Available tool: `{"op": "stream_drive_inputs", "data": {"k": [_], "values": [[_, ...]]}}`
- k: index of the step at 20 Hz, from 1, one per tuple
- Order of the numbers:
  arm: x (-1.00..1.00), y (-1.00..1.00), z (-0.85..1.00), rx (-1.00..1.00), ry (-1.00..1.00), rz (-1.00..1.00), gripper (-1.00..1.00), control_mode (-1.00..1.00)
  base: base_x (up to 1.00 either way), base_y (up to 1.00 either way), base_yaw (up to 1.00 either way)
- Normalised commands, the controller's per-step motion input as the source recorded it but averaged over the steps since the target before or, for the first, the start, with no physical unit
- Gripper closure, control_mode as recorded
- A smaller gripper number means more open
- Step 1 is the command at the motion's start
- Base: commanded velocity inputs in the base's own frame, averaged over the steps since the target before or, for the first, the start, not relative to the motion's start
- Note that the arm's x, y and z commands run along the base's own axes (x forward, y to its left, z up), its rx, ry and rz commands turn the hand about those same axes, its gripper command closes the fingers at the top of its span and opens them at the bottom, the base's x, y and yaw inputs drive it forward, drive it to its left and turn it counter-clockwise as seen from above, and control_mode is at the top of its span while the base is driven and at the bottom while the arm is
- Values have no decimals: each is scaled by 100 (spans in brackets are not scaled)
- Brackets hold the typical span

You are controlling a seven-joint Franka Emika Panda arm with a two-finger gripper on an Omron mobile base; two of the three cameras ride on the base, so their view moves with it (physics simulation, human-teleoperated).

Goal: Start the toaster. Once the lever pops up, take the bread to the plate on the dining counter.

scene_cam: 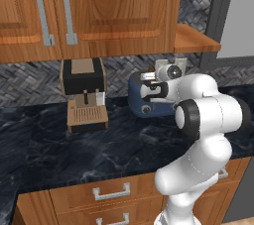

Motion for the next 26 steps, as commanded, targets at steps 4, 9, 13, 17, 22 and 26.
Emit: {"op": "stream_drive_inputs", "data": {"k": [4, 9, 13, 17, 22, 26], "values": [[0, 0, 0, 0, 0, 0, -100, -100, 0, 0, 0], [10, 0, 0, 0, 0, 0, -100, -100, 0, 0, 0], [26, 0, 0, 0, 0, 0, -100, -100, 0, 0, 0], [23, 0, 0, 0, 0, 0, -100, -100, 0, 0, 0], [11, 0, 0, 0, 0, 0, -100, -100, 0, 0, 0], [2, 0, 0, 0, 0, 0, -100, -100, 0, 0, 0]]}}
